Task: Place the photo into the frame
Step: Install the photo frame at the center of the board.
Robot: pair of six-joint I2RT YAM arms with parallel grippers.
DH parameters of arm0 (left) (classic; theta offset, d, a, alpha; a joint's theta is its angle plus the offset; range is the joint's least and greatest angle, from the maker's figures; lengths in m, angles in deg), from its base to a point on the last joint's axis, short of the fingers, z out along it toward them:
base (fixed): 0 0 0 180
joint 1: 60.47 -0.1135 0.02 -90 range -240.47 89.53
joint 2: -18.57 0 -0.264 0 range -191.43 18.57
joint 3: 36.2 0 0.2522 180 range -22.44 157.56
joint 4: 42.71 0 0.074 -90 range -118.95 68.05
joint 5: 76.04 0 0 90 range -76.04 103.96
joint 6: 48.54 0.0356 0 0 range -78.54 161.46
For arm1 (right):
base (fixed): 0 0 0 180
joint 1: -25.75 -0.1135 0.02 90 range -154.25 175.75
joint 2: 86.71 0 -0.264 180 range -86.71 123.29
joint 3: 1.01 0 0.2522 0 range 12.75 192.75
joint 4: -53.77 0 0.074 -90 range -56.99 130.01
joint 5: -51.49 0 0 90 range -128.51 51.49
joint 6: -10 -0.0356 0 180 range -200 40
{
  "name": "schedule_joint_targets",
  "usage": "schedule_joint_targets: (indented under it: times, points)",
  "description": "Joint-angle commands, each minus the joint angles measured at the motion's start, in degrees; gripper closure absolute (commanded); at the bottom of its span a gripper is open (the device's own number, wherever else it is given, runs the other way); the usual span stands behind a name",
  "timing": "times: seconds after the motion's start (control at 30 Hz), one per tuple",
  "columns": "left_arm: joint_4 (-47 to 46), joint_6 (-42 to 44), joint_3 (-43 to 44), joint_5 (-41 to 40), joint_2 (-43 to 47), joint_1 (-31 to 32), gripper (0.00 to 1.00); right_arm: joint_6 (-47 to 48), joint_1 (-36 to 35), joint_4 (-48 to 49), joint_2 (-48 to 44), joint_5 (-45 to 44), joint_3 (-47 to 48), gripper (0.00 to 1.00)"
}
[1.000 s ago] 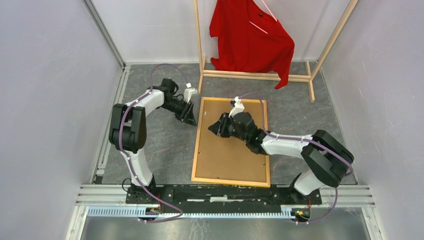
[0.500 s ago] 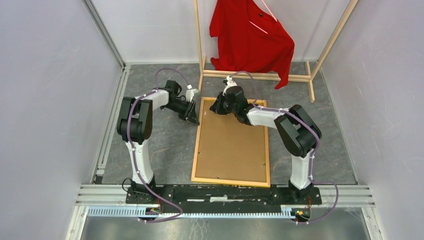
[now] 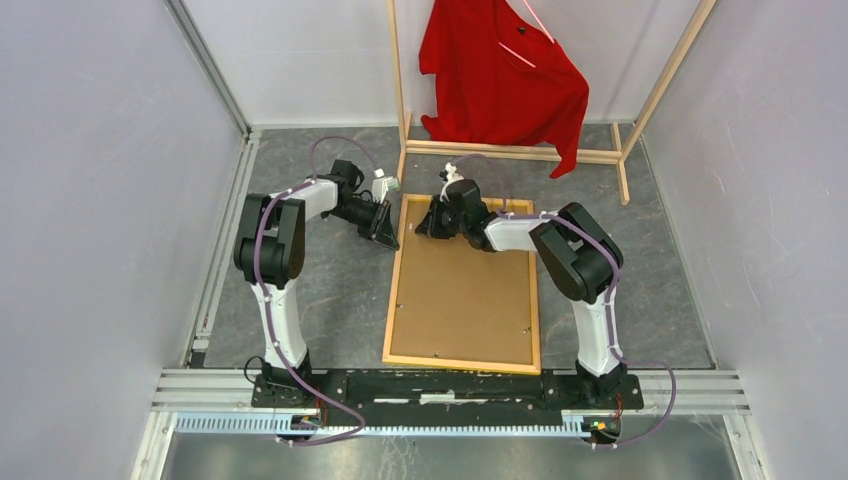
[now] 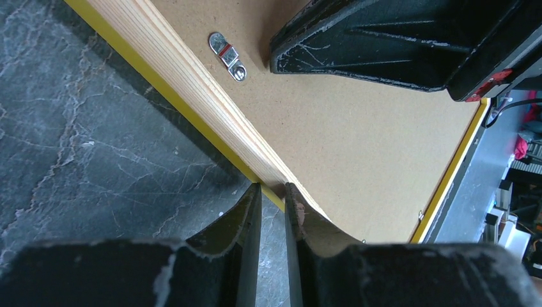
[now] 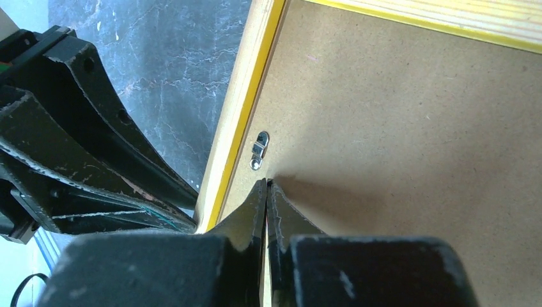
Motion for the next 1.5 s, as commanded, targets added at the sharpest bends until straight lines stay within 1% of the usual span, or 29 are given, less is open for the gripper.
schedule_joint_targets:
  times: [0.0,0.6,0.8,0.9,1.47]
  points:
    - [-1.8,-1.4,0.2,-0.4,0.1,0.2,0.74,-1.4,-0.2,2.7,2.1,1.6,1.8,0.97]
    - [-1.8,-0.1,-1.7,-0.4,1.7,0.3,0.75,-2.3,-0.1,2.8,5.9,1.4,5.5,1.00]
    - [-1.8,0.2,-2.1,-0.7,2.4,0.3,0.75,0.0,0.7,3.1,-0.9,-0.8,1.3,0.99]
    - [-1.8,0.3,-2.3,-0.7,2.6,0.3,0.75,-0.1,1.7,3.6,-2.1,-0.4,0.5,0.99]
    - [-1.8,0.3,-2.1,-1.0,2.1,0.7,0.75,-2.2,1.5,3.4,5.8,3.0,6.1,0.99]
